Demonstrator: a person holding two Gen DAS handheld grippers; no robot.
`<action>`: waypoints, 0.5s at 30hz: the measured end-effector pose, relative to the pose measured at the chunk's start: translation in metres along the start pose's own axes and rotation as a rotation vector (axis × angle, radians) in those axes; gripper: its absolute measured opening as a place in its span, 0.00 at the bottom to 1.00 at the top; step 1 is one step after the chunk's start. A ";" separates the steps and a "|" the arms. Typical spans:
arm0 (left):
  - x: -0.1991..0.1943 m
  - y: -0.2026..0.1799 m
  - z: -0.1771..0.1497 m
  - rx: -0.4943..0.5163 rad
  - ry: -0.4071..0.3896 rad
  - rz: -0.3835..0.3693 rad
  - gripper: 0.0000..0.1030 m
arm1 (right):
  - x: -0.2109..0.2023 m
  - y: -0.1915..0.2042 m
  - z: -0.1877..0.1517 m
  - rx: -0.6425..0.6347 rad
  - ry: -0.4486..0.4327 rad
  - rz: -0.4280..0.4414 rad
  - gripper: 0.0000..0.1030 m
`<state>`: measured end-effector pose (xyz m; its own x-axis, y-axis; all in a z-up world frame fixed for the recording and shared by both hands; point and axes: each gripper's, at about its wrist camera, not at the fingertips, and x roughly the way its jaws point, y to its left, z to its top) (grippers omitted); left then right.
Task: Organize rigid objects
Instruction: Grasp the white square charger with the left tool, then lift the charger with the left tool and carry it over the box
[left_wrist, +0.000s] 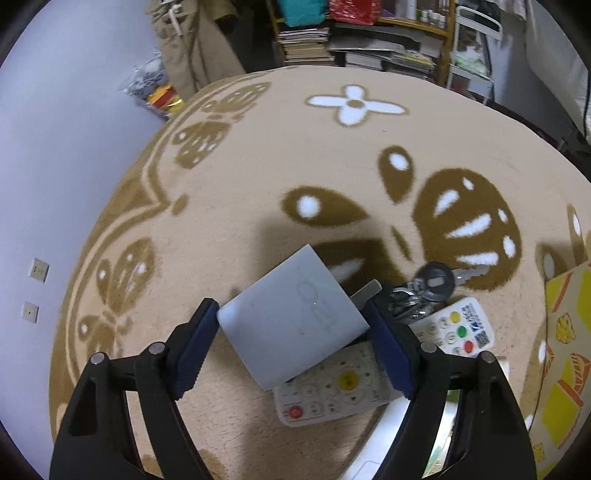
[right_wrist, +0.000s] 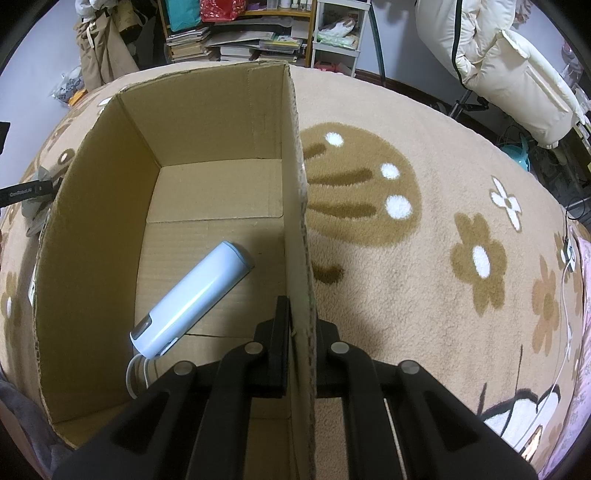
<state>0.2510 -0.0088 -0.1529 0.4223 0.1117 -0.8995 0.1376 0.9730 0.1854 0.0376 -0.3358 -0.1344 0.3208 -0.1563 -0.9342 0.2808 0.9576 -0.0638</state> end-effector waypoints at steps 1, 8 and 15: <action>-0.001 0.002 -0.001 -0.004 -0.004 0.014 0.77 | 0.000 0.000 0.000 0.000 0.000 0.000 0.08; -0.030 0.009 -0.006 -0.018 -0.087 0.042 0.77 | 0.000 0.000 0.000 -0.001 0.001 -0.002 0.08; -0.074 0.010 -0.015 -0.004 -0.170 0.048 0.77 | 0.000 0.000 0.001 -0.003 0.000 -0.007 0.08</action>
<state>0.2074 -0.0046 -0.0904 0.5739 0.1229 -0.8096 0.1096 0.9682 0.2247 0.0382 -0.3356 -0.1344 0.3185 -0.1629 -0.9338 0.2801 0.9573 -0.0715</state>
